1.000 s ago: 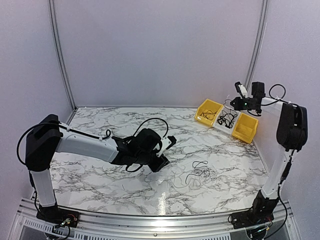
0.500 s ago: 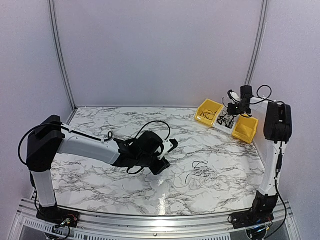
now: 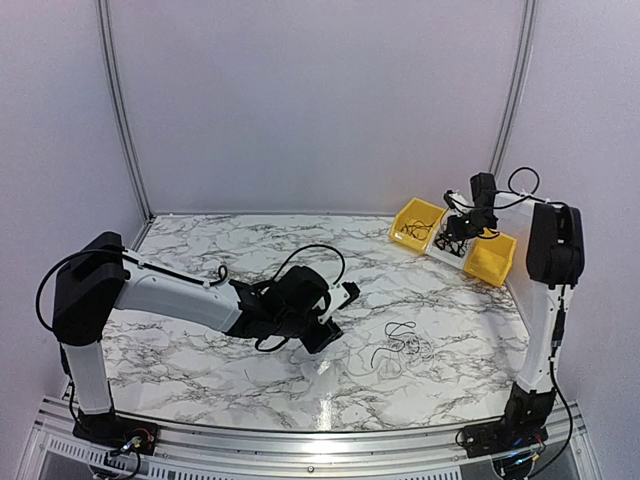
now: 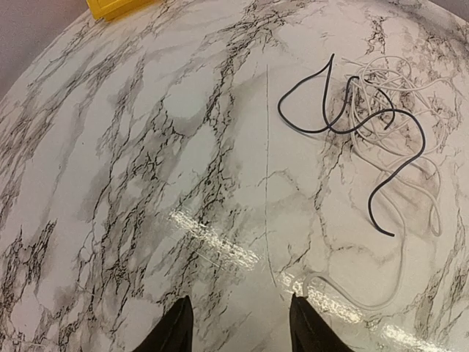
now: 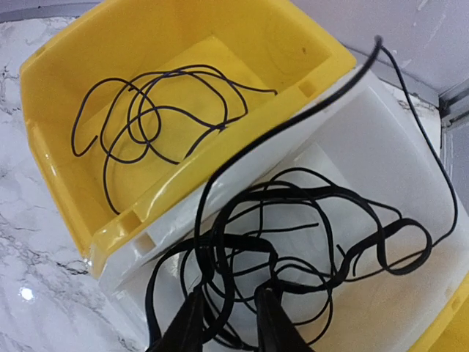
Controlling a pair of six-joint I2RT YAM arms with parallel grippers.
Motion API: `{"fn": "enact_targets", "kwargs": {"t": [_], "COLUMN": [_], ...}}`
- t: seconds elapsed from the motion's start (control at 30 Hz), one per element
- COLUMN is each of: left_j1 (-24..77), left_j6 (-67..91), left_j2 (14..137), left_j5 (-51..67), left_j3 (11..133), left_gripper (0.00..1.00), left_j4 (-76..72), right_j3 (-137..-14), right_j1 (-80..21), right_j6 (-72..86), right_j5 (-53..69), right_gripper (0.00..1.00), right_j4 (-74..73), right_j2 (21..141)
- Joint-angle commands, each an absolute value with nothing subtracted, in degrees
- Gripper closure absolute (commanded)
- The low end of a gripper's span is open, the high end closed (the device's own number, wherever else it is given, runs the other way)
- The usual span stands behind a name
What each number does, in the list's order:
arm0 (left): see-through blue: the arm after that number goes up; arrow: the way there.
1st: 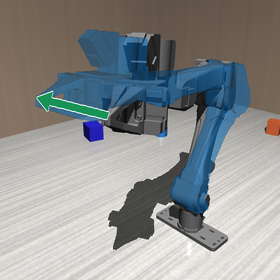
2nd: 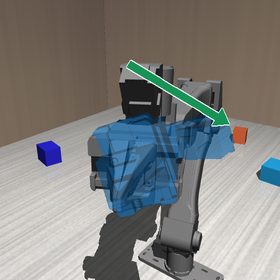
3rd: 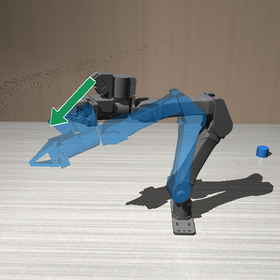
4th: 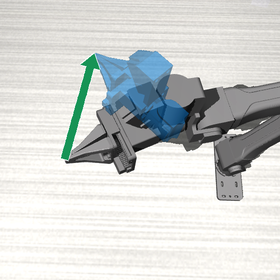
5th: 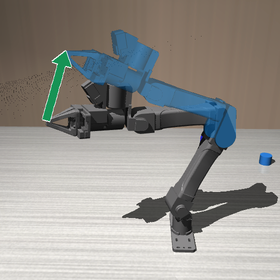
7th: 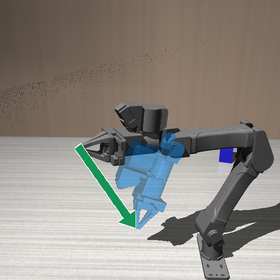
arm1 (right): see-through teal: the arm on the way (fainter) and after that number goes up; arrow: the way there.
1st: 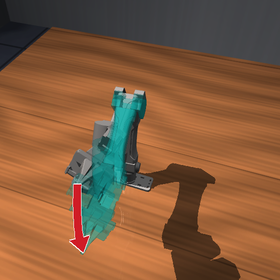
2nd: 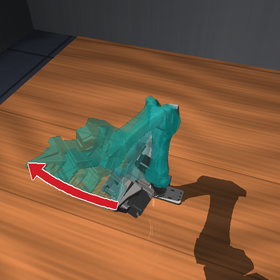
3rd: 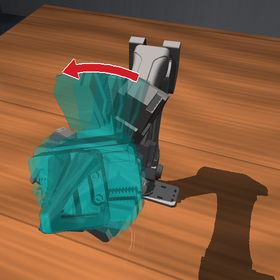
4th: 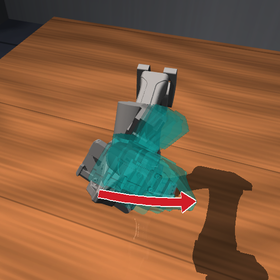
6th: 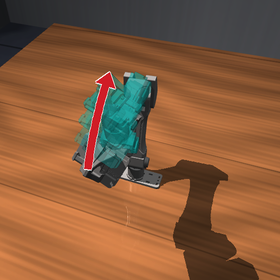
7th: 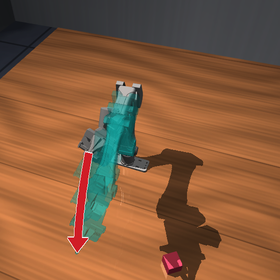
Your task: Untangle the cables
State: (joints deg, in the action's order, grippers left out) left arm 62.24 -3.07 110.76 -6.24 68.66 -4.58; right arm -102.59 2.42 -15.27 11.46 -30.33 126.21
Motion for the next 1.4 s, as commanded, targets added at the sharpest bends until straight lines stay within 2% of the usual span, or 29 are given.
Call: {"fn": "enact_targets", "kwargs": {"t": [0.0,0.13,0.2,0.67,0.73,0.93,1.17,1.37], "left_j1": [62.88,63.36,63.46,64.25,64.28,64.34,64.42,64.58], "left_j6": [-4.03,-4.39,-4.47,-4.92,-4.85,-4.66,-4.99,-5.11], "left_j2": [110.98,110.97,110.94,112.24,112.55,113.03,112.89,112.99], "left_j5": [-7.12,-7.33,-7.44,-7.71,-7.65,-7.43,-7.72,-7.55], "left_j3": [70.22,70.17,70.18,70.36,70.38,70.55,70.6,70.64], "left_gripper": [0.52,0.52,0.52,0.52,0.52,0.52,0.52,0.52], "left_j4": [-3.25,-3.11,-3.1,-3.07,-2.99,-2.94,-2.86,-2.9], "right_j3": [-106.93,-109.49,-110.37,-126.52,-127.3,-125.78,-115.18,-104.23], "right_j1": [2.37,2.37,2.4,2.29,2.29,2.37,2.38,2.03], "right_j6": [-17.05,-17.58,-17.56,-13.02,-12.9,-11.67,-10.14,-7.72], "right_j5": [13.15,14.63,15.5,12.29,12.09,11.53,11.95,17.56], "right_gripper": [0.69,0.56,0.54,0.54,0.6,0.99,1.0,1.0], "right_j4": [-38.03,-40.58,-40.27,-38.74,-38.79,-38.93,-37.06,-35.94], "right_j2": [121.51,119.98,119.99,134.07,135.46,135.58,129.24,124.84]}}
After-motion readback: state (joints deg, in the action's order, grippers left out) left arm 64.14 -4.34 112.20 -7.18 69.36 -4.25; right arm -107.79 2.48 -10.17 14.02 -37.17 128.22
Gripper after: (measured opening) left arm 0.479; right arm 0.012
